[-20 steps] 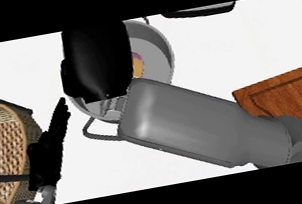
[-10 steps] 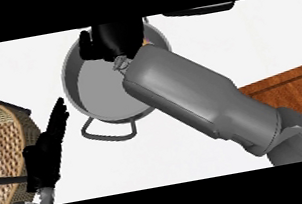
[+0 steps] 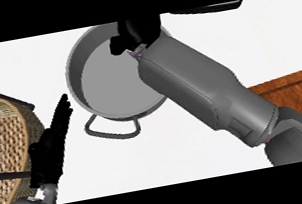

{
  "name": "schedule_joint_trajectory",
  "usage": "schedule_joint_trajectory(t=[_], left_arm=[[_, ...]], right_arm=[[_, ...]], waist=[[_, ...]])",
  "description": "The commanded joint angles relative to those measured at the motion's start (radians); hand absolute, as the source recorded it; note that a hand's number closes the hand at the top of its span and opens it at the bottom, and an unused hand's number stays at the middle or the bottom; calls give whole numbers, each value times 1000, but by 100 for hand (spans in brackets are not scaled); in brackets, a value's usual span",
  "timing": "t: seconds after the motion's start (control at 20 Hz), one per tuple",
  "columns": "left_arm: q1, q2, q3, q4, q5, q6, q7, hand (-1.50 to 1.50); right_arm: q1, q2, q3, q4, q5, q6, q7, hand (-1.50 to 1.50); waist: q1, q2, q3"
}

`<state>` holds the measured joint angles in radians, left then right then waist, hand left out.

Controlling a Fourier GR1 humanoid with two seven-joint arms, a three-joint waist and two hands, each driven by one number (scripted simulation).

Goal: Pick the can from the cutting board and place it in the pot

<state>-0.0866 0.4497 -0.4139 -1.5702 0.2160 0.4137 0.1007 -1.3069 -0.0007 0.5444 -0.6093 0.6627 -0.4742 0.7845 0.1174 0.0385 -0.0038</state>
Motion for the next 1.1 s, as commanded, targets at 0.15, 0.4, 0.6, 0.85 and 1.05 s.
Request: schedule_joint_trajectory(t=[0.15, 0.4, 0.6, 0.85, 1.05], left_arm=[[-19, 95, 58, 37, -32, -12, -3, 0], [-32, 110, 81, 63, -3, -35, 5, 0], [-26, 110, 75, 47, -11, -19, -3, 0], [-50, 98, 73, 86, -23, -1, 4, 0], [-4, 139, 103, 45, 5, -17, 10, 0]], right_arm=[[4, 1, -59, 77, -135, -94, -149, -150], [-19, 1, -85, 57, -203, -164, -251, -150], [25, 1, -137, -48, -254, -409, -344, -150], [32, 1, -161, -103, -409, -431, -406, -150], [80, 1, -175, -145, -530, -356, -496, -150]], waist=[[27, 5, 3], [18, 0, 3], [13, -5, 6], [-13, -11, 4], [-36, -20, 5]])
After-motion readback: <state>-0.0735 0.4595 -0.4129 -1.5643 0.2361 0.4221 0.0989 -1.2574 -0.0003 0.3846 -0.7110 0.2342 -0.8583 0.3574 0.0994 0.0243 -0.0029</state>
